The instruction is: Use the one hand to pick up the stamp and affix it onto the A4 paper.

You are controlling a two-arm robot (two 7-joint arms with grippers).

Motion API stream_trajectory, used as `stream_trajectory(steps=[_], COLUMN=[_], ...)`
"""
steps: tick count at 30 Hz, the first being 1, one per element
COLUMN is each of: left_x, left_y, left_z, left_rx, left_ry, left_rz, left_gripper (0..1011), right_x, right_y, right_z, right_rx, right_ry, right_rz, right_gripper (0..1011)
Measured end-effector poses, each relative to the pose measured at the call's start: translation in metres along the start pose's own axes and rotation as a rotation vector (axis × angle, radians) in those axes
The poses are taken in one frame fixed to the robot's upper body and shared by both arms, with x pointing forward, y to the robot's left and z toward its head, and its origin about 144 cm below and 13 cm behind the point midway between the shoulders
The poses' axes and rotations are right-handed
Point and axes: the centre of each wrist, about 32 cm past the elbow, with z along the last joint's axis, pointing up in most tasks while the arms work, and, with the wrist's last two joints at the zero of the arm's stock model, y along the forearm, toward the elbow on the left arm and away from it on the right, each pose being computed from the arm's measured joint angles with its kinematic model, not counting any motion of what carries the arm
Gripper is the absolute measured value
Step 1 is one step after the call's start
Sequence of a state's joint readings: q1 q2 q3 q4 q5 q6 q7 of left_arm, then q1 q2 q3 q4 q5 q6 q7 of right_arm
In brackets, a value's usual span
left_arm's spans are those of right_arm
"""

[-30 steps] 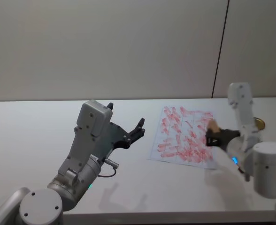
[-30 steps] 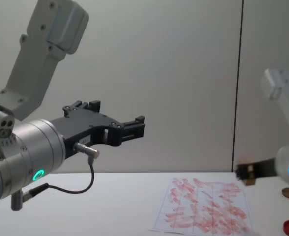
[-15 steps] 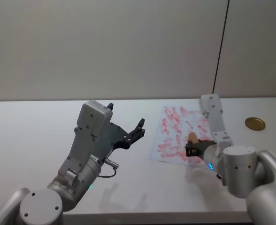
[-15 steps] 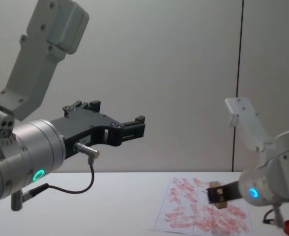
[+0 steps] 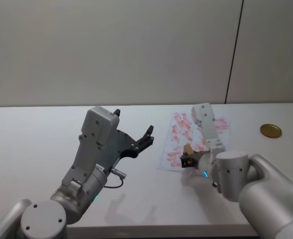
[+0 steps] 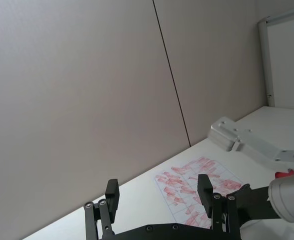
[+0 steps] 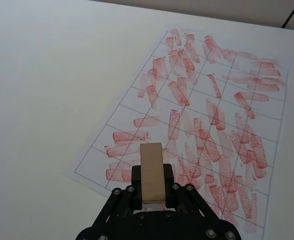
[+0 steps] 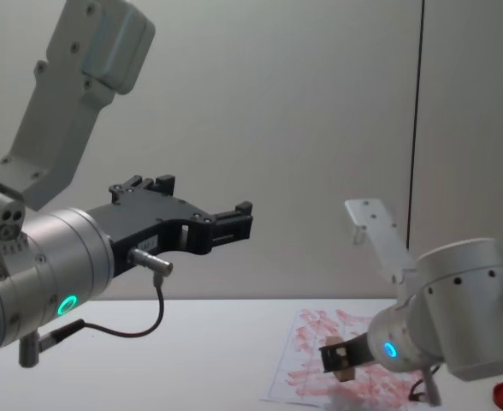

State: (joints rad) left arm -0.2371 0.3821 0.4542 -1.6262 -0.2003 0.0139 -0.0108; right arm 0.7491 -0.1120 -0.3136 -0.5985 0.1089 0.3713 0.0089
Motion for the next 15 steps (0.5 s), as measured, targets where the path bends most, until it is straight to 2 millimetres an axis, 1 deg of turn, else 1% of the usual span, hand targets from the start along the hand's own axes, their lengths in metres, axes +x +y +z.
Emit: stream_trajectory(steps=[6,7,15], left_x=[0.000,0.000,0.000], left_y=[0.000,0.000,0.000], left_z=[0.000,0.000,0.000], left_rx=[0.000,0.000,0.000], left_ry=[0.000,0.000,0.000], left_rz=[0.000,0.000,0.000], left_gripper=[993,993,993], right_x=[-0.004,-0.004,-0.006], right_y=[0.011,0.012,0.019], right_z=[0.004,0.002,0.001], right_rx=[-0.018,-0.027,-0.062], right_ry=[-0.011,-0.011,-0.016], right_rz=[0.009,0.008,0.007], right_gripper=[220,221,221])
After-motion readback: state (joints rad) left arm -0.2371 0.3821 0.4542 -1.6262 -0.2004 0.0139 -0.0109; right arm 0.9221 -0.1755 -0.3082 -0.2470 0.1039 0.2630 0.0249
